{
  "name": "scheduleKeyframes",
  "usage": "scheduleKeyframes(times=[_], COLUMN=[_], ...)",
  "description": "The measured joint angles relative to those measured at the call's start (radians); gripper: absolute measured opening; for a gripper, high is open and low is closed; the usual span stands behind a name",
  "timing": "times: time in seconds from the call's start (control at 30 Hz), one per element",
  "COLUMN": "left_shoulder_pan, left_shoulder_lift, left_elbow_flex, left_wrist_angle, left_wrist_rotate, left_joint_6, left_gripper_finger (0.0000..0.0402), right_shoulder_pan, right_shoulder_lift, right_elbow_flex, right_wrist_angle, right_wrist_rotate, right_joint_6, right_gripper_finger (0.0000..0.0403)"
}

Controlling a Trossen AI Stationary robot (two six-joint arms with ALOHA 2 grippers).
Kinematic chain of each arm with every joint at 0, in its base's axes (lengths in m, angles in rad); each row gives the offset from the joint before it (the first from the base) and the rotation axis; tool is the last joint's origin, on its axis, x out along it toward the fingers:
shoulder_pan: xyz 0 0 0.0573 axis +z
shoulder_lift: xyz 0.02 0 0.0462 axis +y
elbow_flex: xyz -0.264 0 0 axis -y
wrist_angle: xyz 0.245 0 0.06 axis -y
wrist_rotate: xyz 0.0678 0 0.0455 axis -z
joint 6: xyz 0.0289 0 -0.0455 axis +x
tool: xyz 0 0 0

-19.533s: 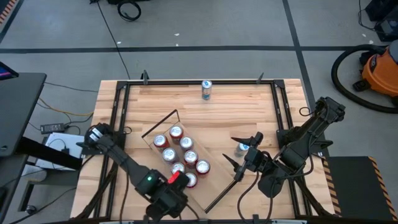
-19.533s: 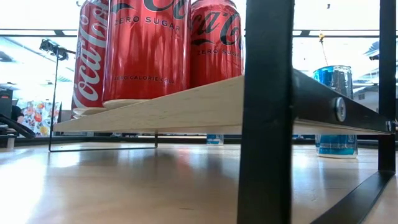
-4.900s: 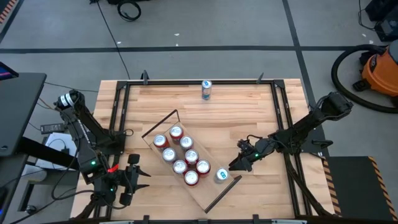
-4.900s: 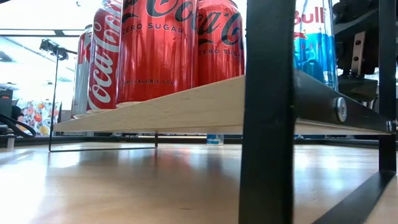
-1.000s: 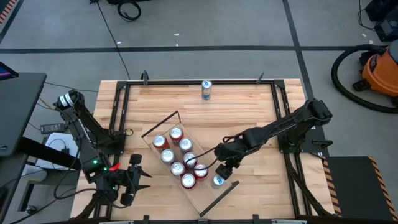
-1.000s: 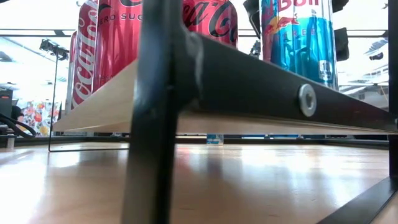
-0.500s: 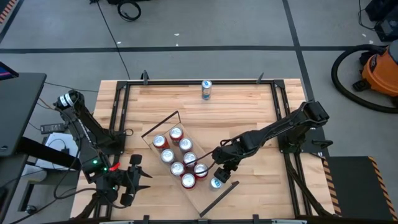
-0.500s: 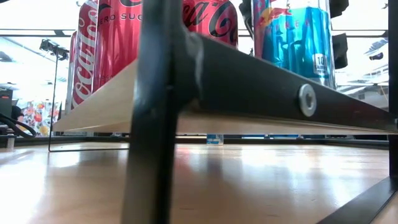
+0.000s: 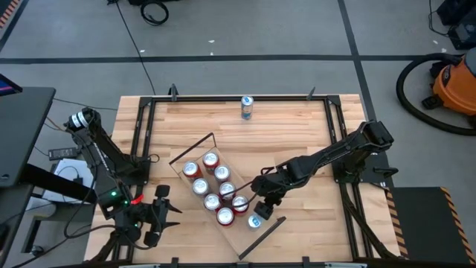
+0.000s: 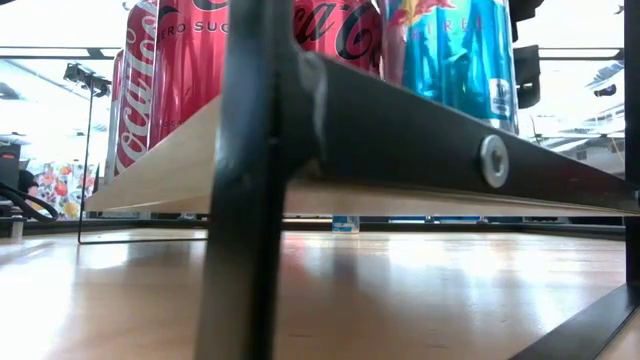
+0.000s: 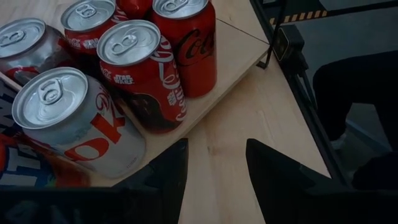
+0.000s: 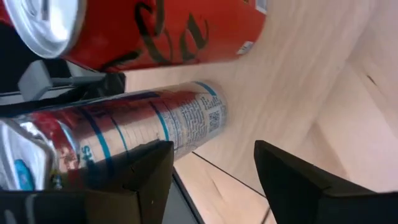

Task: Place canned beverage on shelf
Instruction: Move the silver can to the bottom left of the shelf

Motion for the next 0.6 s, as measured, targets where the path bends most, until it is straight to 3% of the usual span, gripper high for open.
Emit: scheduleKeyframes(times=[0.6], left_shoulder_pan=[0.000], left_shoulder_lift=[0.000], left_elbow_flex=[0.000], left_wrist_angle=[0.001], left_wrist_rotate=[0.000], left_joint_6=[0.000], left_gripper_finger=[0.0172], right_shoulder_pan=[0.037], right_shoulder_lift=[0.000], right_elbow_flex=[0.000], right_wrist_angle=[0.050], right_wrist_rotate=[-0.026], right_joint_6=[0.038], right_gripper_finger=[0.0233])
